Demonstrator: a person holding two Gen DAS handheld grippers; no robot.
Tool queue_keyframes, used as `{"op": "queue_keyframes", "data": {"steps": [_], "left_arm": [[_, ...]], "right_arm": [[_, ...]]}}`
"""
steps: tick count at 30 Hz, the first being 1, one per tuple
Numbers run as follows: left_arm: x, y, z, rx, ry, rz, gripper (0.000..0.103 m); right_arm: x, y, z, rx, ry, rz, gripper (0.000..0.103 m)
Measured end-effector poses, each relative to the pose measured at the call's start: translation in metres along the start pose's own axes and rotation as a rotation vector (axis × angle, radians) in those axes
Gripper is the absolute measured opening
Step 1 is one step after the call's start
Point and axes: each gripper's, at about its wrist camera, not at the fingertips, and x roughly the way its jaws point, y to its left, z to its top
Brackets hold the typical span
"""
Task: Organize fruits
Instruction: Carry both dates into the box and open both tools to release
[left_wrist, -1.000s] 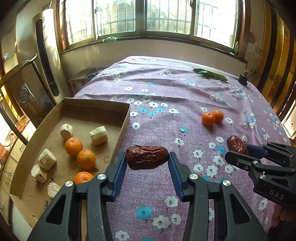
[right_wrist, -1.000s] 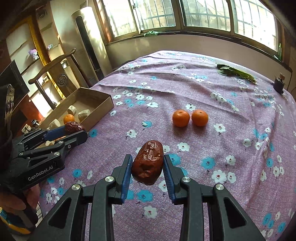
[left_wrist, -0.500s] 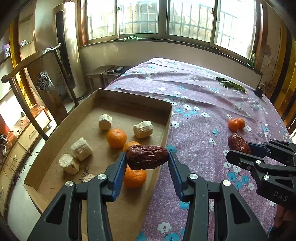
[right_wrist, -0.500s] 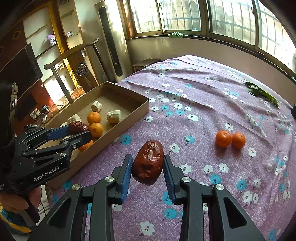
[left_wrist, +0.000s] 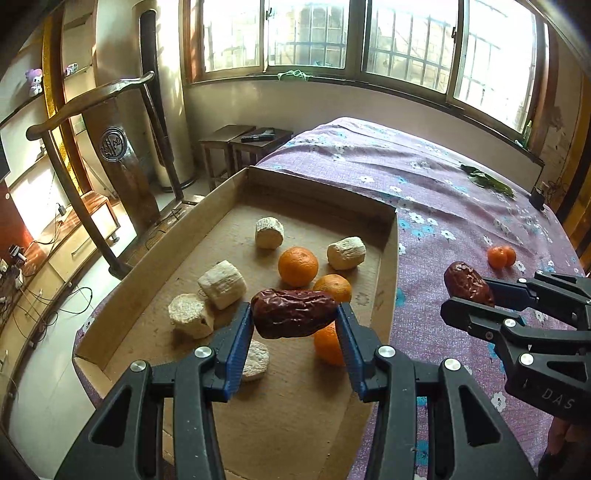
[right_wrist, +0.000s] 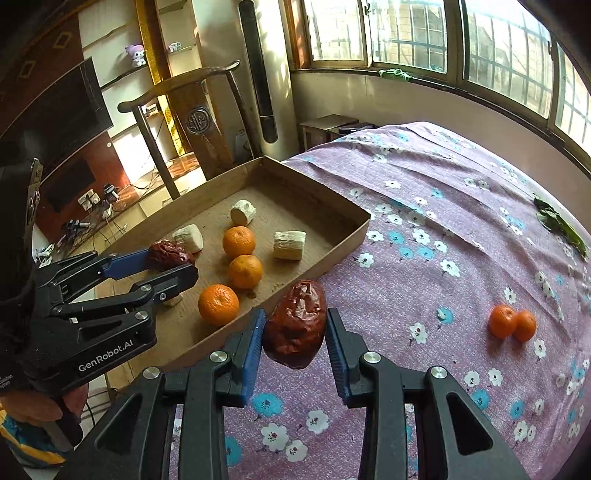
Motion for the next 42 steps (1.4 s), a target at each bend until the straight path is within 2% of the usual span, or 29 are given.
{"op": "queue_keyframes", "data": {"steps": [11, 30, 42], "left_arm": [[0.008, 0.024, -0.007, -0.032, 0.031, 0.009, 0.045], [0.031, 0.014, -0.004, -0.011, 0.076, -0.01, 0.045], [0.036, 0.012, -0.002, -0.008, 0.084, 0.005, 0.045]], "right_arm": [[0.027, 0.016, 0.02, -0.04, 0.033, 0.028, 0.036], [0.081, 0.011, 0.046, -0.063, 0.121, 0.033, 0.036], [0.086, -0.002, 0.047, -0.009, 0.114, 0.094, 0.036]]}}
